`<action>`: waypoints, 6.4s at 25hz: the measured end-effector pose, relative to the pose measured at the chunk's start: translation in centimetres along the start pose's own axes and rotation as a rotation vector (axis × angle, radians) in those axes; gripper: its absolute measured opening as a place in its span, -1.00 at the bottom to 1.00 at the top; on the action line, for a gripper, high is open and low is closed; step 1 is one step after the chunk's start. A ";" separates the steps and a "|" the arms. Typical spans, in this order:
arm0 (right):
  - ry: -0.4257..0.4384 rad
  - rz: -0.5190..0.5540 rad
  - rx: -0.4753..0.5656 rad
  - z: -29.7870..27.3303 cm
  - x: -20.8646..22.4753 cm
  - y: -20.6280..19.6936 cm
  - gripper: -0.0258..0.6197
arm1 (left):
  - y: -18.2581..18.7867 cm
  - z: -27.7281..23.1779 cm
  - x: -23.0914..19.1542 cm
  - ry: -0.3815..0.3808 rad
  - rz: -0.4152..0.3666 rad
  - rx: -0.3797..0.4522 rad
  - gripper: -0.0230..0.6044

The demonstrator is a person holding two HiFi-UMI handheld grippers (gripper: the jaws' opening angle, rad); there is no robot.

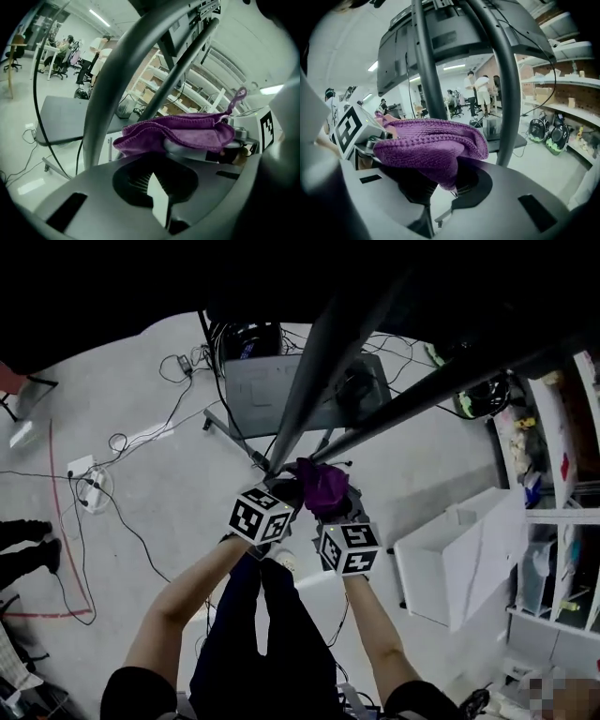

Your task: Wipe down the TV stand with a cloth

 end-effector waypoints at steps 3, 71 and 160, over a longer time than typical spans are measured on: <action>-0.007 -0.016 0.051 3.7 -0.5 4.5 -0.72 | 3.4 2.0 4.1 -0.022 -0.039 0.008 -0.91; 0.124 0.418 0.734 28.1 5.7 63.4 -0.72 | 55.7 6.1 37.8 -0.189 -0.423 0.391 -0.91; 0.164 0.072 0.203 4.4 15.4 18.2 -0.72 | 17.5 -11.2 9.7 0.065 -0.001 0.050 -0.91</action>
Point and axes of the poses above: the fingertips, and each gripper's own axes: z backward along the fingers, x to its right, y out of its top, the point moved 4 cm from there along z, backward along the fingers, and after that the axes turned 6 degrees about x, right-handed, at the moved point
